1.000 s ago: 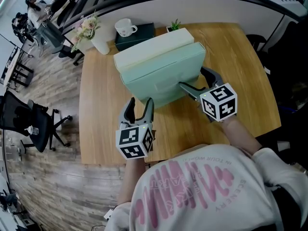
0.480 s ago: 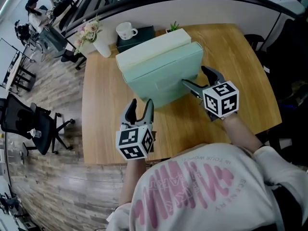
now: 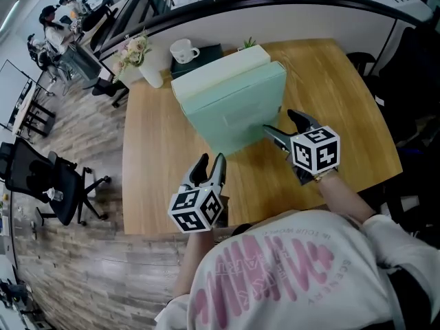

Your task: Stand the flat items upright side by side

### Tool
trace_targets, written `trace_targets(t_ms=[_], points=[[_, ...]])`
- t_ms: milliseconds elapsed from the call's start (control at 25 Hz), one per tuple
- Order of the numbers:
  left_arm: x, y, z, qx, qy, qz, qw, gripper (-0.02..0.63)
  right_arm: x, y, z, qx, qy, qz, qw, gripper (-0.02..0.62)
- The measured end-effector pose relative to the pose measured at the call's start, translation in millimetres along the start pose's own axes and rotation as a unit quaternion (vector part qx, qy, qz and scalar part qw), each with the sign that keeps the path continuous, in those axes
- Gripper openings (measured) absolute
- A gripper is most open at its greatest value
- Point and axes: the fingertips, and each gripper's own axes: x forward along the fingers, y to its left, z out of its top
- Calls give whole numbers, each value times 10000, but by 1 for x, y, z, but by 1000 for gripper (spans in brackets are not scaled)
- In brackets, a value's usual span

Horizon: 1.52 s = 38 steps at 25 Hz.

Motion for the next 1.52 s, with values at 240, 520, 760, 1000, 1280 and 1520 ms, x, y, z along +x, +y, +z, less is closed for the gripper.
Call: trace_targets(t_ms=[240,520,760,1000,1280,1520], points=[[0,-31,-32,-461,337,-457,9973,80,-6,14,-45,901,481,242,9945,287],[-22,-50,-21,-597,-9,-552,9967,3,-25,43,-37,1403,129,541,9885,128],[-33,-58,-7,-565,-606,-248,9963,3,-46,66,-6,816,-319,1025,9909,-3],[-44,-73,-11,-505,-657,65,9965,3,-72,69,-6,122,-354,1094,9933,-3],[-63,-116,-22,-544,-678,264,9959,3,-115,48,-16,70,-238,1095,9937,-3],[-82,-152,-34,-554,-796,370,9946,3,-151,36,-31,32,-207,1141,9932,-5]])
